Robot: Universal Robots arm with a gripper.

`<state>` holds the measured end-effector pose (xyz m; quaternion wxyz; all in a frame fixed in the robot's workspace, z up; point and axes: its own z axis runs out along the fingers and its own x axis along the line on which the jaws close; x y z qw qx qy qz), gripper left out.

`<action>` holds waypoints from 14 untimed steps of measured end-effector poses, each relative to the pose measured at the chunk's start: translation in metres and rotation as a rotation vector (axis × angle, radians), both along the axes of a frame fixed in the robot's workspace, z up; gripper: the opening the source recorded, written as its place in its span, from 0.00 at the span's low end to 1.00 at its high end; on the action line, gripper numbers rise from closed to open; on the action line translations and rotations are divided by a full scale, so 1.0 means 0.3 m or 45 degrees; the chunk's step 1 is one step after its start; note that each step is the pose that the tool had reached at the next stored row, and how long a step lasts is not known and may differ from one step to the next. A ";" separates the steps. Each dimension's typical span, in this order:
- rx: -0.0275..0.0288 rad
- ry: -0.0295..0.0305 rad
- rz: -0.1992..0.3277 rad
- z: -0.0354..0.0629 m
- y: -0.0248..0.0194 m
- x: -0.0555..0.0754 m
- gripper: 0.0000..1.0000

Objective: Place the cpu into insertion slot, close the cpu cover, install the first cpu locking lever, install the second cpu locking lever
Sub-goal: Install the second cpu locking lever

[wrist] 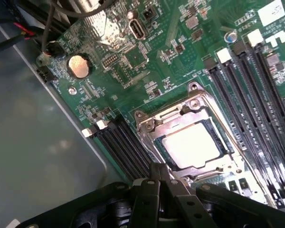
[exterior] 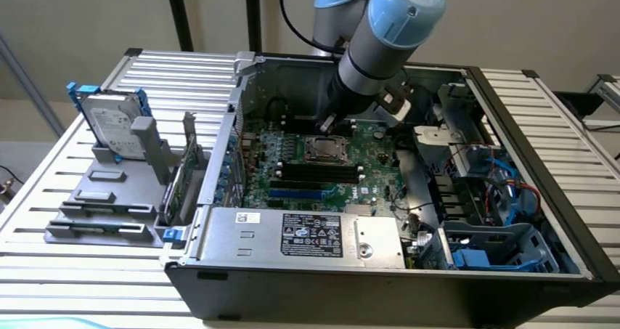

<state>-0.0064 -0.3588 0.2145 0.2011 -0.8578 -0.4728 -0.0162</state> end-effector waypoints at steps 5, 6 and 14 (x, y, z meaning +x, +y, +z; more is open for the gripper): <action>-0.0001 -0.0014 0.000 0.013 -0.023 -0.028 0.11; 0.0000 -0.0017 0.000 0.016 -0.029 -0.032 0.11; -0.0001 -0.0017 0.000 0.057 -0.095 -0.038 0.11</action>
